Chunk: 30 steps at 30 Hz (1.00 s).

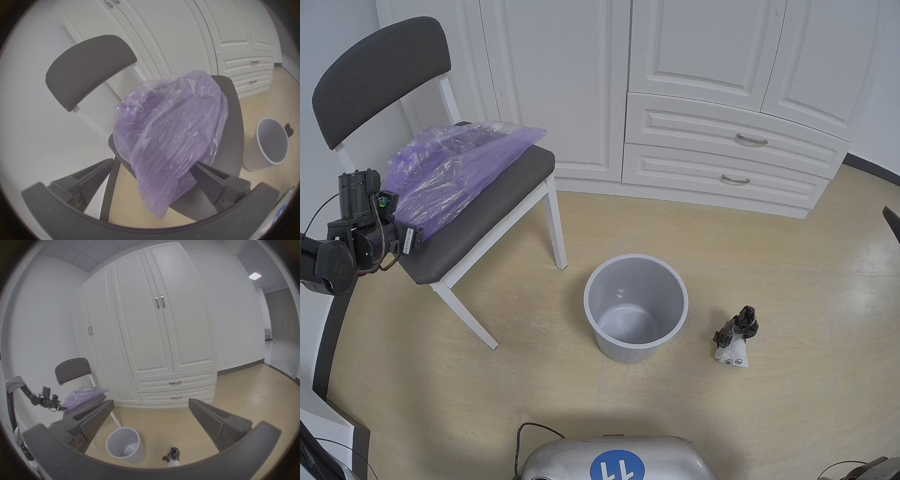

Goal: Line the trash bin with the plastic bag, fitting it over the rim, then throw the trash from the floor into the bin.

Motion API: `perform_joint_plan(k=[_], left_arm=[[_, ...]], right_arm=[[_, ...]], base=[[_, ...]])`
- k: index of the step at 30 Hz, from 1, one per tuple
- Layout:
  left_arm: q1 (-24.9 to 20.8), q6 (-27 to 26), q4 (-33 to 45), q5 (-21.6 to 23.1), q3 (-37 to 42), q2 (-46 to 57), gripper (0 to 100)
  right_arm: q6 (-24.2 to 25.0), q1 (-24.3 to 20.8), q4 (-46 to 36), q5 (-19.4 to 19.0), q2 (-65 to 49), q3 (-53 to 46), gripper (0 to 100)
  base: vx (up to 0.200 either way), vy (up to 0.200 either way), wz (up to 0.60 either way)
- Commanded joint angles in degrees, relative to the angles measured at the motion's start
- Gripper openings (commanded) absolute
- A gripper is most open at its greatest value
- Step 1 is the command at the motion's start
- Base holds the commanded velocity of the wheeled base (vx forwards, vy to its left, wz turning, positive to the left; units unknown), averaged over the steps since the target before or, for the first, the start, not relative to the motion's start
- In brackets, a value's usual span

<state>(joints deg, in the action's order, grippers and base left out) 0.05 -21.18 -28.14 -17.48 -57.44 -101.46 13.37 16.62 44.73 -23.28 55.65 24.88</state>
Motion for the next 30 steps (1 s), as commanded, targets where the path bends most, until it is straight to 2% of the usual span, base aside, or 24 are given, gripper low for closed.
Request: perform_joint_plan(k=[1,3,5,11,17,20,24,30], left_arm=[[-0.66,-2.03,-0.43,-0.18,0.84,0.12,100],[-0.4,-3.26,-0.6,-0.18,0.4,-0.05,100],[-0.4,-3.7,-0.6,-0.18,-0.04,-0.32,100],[0.21,-6.69,-1.57,-0.45,-1.01,-2.34,100],[0.13,-7.48,-4.82,-0.45,-1.18,-3.04,100],[0.21,-12.22,-8.16,-2.29,-0.57,-4.09,100],[-0.4,-13.98,-13.17,-4.14,0.23,-4.8,100],[-0.66,-15.74,-14.32,-4.58,0.93,-4.53,100]], right_arm=[[0.16,-17.23,0.18,20.38,4.82,3.42,100],[0.07,-20.92,0.27,26.45,6.31,4.12,100],[0.07,-21.98,0.54,27.94,7.1,4.12,100],[0.07,-22.24,0.1,27.85,7.28,3.95,100],[-0.01,-22.24,0.01,27.85,7.28,3.68,100],[-0.01,-22.24,0.1,27.5,7.89,3.6,100],[0.07,-22.24,0.18,27.5,7.81,3.6,100],[0.07,-22.15,0.18,27.5,7.89,3.6,100]], base=[[0.0,0.0,0.0],[0.0,0.0,0.0],[0.0,0.0,0.0],[0.0,0.0,0.0],[0.0,0.0,0.0],[0.0,0.0,0.0],[0.0,0.0,0.0],[0.0,0.0,0.0]])
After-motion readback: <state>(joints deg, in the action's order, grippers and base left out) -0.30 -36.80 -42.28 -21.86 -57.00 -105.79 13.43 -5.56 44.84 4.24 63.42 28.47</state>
